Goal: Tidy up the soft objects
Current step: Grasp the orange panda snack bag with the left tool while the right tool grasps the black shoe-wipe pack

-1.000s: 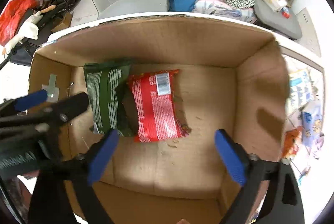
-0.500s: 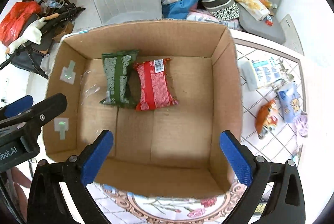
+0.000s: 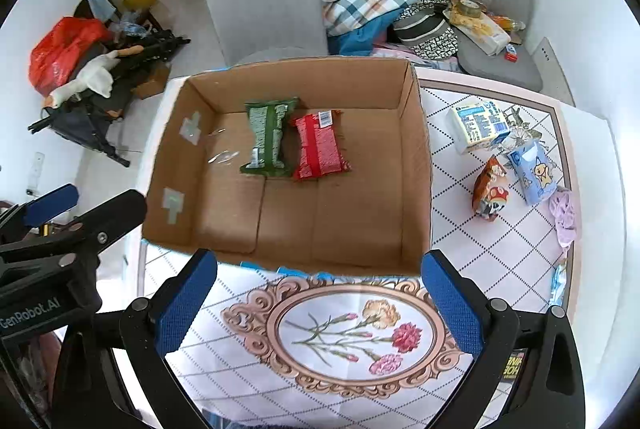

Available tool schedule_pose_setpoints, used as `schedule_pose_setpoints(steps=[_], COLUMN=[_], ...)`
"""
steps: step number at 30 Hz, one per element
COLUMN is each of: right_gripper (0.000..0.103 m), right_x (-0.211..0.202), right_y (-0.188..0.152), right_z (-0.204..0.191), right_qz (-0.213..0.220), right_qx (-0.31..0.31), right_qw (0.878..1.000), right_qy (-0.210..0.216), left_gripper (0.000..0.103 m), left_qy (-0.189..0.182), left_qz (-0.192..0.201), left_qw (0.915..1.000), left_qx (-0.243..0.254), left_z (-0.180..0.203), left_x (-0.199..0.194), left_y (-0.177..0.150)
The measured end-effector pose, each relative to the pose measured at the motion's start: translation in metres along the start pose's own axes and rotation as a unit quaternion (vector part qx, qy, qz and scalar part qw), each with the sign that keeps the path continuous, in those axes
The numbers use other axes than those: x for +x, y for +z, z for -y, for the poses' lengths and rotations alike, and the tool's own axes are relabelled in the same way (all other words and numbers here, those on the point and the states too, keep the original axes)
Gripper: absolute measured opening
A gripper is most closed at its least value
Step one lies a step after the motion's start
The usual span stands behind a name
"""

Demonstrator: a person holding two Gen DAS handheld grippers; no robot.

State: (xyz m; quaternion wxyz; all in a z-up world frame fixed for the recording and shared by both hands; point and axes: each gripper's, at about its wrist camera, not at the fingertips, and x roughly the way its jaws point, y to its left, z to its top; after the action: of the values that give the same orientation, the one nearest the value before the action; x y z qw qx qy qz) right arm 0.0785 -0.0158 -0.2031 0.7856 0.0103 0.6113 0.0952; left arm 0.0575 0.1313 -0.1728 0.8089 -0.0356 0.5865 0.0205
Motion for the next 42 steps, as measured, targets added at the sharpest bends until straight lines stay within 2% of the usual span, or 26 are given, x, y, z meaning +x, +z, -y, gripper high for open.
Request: schedule_pose_setpoints(steps=[3, 5, 7, 9, 11, 13, 14, 16, 19, 22, 24, 28, 30, 31, 32, 33, 34, 37, 40, 42], right_gripper=[0.103, 0.103, 0.103, 0.103, 0.103, 0.103, 0.103, 0.103, 0.103, 0.103, 0.103, 0.098, 0.093, 0.085, 0.077, 0.074, 0.068, 0.059, 0.058, 0.058], right_x=[-0.008, -0.011, -0.009, -0.003, 0.011, 0.033, 0.042, 0.068, 0.099, 0.122, 0.131, 0.141, 0.14, 0.139, 0.139, 0.139, 0.139, 0.14, 0.145, 0.147], right_y=[-0.009, -0.021, -0.042, -0.068, -0.106, -0.152, -0.169, -0.212, -0.251, -0.269, -0.275, -0.282, -0.277, -0.272, -0.262, -0.252, -0.239, -0.203, -0.167, -0.141], right_z=[0.017, 0.048, 0.096, 0.144, 0.204, 0.26, 0.279, 0.318, 0.348, 0.362, 0.368, 0.375, 0.376, 0.377, 0.38, 0.38, 0.378, 0.371, 0.369, 0.369], right_qz=[-0.001, -0.005, -0.014, -0.025, -0.048, -0.078, -0.089, -0.115, -0.137, -0.14, -0.124, -0.134, -0.142, -0.149, -0.161, -0.165, -0.169, -0.182, -0.194, -0.199], right_qx=[0.02, 0.063, 0.134, 0.211, 0.311, 0.41, 0.443, 0.52, 0.589, 0.633, 0.66, 0.69, 0.688, 0.682, 0.668, 0.651, 0.615, 0.511, 0.418, 0.356], right_qw=[1.0, 0.998, 0.991, 0.977, 0.948, 0.908, 0.891, 0.845, 0.794, 0.756, 0.734, 0.707, 0.709, 0.714, 0.725, 0.74, 0.77, 0.84, 0.888, 0.912], right_qy=[0.011, 0.015, 0.02, 0.026, 0.038, 0.045, 0.047, 0.051, 0.066, 0.087, 0.1, 0.081, 0.063, 0.052, 0.038, 0.031, 0.024, 0.005, -0.009, -0.031], left_gripper=[0.102, 0.102, 0.102, 0.102, 0.102, 0.102, 0.102, 0.102, 0.102, 0.102, 0.102, 0.102, 0.102, 0.102, 0.102, 0.102, 0.102, 0.102, 0.102, 0.102], left_qy=[0.019, 0.024, 0.026, 0.03, 0.028, 0.03, 0.036, 0.042, 0.063, 0.074, 0.076, 0.079, 0.075, 0.072, 0.069, 0.066, 0.062, 0.043, 0.029, 0.015], left_qz=[0.01, 0.013, 0.012, 0.006, -0.007, -0.019, -0.025, -0.038, -0.05, -0.063, -0.074, -0.085, -0.091, -0.094, -0.098, -0.102, -0.105, -0.124, -0.154, -0.179], left_qw=[0.9997, 0.9992, 0.9983, 0.9965, 0.9946, 0.9922, 0.9899, 0.9854, 0.9778, 0.9737, 0.972, 0.9699, 0.9704, 0.9702, 0.9698, 0.9695, 0.9693, 0.9689, 0.966, 0.9634], left_qx=[0.013, 0.029, 0.051, 0.078, 0.1, 0.12, 0.135, 0.16, 0.194, 0.206, 0.21, 0.214, 0.211, 0.211, 0.212, 0.213, 0.213, 0.21, 0.206, 0.199], left_z=[0.026, 0.052, 0.077, 0.111, 0.147, 0.177, 0.197, 0.225, 0.256, 0.273, 0.284, 0.3, 0.305, 0.308, 0.311, 0.313, 0.315, 0.318, 0.322, 0.324], left_x=[-0.009, -0.012, -0.01, -0.002, 0.013, 0.028, 0.039, 0.058, 0.082, 0.101, 0.112, 0.124, 0.128, 0.13, 0.132, 0.134, 0.137, 0.148, 0.168, 0.184], left_y=[-0.005, -0.01, -0.015, -0.018, -0.021, -0.024, -0.026, -0.03, -0.034, -0.034, -0.03, -0.023, -0.018, -0.015, -0.012, -0.008, -0.004, 0.008, 0.021, 0.028])
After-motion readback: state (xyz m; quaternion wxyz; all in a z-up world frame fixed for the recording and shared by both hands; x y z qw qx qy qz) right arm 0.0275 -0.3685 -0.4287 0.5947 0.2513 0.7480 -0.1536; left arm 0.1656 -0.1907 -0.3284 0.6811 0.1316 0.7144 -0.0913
